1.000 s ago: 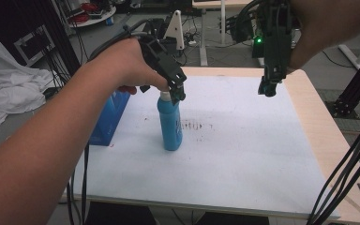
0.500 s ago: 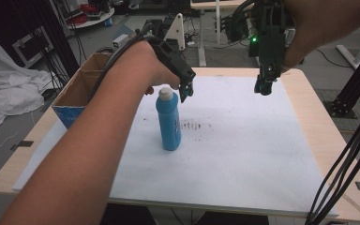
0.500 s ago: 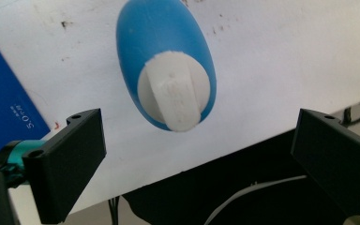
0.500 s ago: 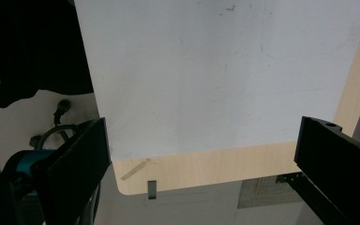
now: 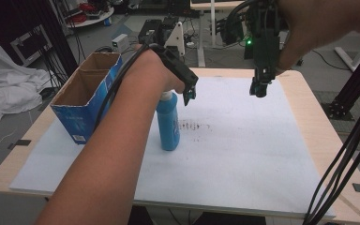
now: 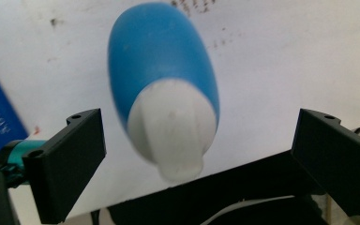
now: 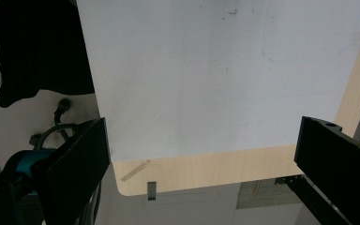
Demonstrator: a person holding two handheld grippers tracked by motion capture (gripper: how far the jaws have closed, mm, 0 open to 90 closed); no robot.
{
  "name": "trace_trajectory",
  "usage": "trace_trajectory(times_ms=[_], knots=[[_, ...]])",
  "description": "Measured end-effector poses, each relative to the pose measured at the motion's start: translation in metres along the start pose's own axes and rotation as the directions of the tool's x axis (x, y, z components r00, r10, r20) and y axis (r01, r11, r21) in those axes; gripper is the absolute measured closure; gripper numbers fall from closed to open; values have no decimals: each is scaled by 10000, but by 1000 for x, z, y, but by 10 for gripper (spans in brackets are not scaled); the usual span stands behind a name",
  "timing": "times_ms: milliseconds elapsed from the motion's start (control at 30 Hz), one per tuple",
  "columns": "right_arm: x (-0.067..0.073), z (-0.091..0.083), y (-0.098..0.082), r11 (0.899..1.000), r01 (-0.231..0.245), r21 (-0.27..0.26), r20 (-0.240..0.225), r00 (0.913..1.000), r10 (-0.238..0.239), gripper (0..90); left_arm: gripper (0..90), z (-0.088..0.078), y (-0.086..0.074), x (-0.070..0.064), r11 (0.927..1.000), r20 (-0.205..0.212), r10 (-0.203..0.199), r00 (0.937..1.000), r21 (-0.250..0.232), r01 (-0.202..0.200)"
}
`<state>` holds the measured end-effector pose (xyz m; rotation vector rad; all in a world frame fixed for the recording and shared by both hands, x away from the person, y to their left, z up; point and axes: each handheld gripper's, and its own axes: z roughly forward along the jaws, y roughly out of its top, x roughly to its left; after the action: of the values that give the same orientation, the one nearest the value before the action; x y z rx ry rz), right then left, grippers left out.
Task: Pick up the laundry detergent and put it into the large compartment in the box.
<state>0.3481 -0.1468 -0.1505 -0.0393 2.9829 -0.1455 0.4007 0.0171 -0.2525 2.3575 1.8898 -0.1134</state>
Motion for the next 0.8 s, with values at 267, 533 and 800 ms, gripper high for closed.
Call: trace_trajectory(times_ms=[267, 533, 800], knots=[[0, 3, 0, 10000, 83, 35, -68, 9999, -83, 27, 33, 13, 5, 3, 9989, -834, -285, 9961, -401, 252], [-1, 5, 0, 10000, 22, 18, -68, 10000, -22, 27, 33, 25, 6, 7, 9985, -828, -470, 9955, -321, 445], [-2, 9, 0, 9999, 104, 30, -102, 9999, -104, 27, 33, 32, 6, 8, 9983, -908, -511, 9946, -314, 484]])
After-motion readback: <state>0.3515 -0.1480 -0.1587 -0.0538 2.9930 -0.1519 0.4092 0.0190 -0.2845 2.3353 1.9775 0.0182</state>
